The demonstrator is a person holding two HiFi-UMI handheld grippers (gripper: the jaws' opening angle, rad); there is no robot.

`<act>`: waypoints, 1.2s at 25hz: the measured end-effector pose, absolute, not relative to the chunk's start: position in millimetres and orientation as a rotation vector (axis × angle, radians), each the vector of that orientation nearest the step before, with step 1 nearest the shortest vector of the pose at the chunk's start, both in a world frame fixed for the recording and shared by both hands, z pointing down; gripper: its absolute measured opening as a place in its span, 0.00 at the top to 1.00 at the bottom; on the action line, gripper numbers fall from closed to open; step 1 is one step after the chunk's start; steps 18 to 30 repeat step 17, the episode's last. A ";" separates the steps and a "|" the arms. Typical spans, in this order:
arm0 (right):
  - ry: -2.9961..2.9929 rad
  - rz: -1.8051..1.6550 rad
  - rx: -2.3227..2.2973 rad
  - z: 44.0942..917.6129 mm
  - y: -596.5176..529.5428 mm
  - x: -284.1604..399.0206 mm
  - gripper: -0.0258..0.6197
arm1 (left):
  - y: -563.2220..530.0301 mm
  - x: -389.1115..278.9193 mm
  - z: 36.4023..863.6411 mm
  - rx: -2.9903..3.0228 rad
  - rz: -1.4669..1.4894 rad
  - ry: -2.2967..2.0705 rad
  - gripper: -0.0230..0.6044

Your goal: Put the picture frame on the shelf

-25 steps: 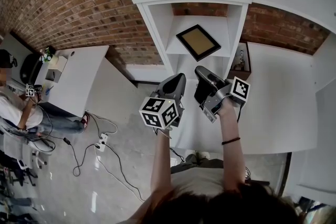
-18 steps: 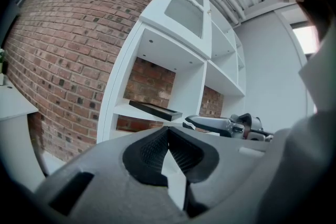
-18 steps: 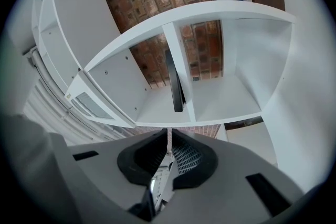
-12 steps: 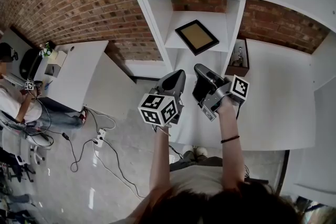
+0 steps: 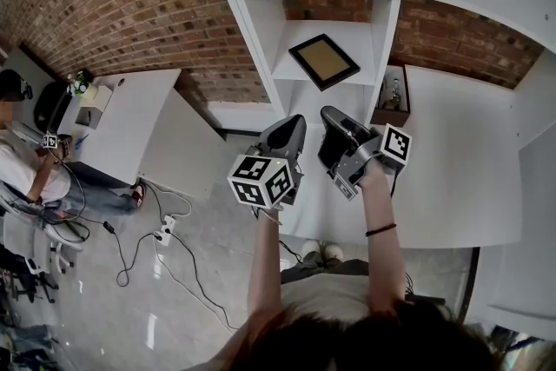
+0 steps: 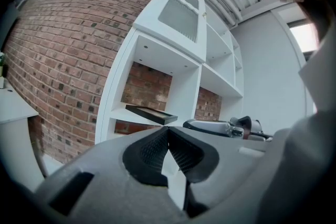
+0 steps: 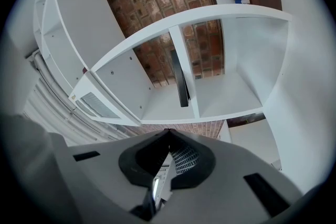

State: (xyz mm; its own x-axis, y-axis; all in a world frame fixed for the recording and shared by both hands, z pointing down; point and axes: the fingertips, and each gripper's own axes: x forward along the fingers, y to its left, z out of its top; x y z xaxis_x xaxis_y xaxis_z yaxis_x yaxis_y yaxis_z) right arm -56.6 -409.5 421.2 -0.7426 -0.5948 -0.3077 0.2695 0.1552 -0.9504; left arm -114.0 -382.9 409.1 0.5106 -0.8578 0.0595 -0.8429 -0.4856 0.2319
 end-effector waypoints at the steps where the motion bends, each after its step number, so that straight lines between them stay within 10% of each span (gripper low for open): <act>1: 1.772 -1.662 -0.311 420.4 -409.3 -56.0 0.95 | -382.6 -113.7 408.4 2.523 -0.096 -1.446 0.95; 30: 1.749 -1.655 -0.291 409.7 -411.9 -57.5 0.95 | -384.3 -118.9 400.3 2.531 -0.109 -1.449 0.95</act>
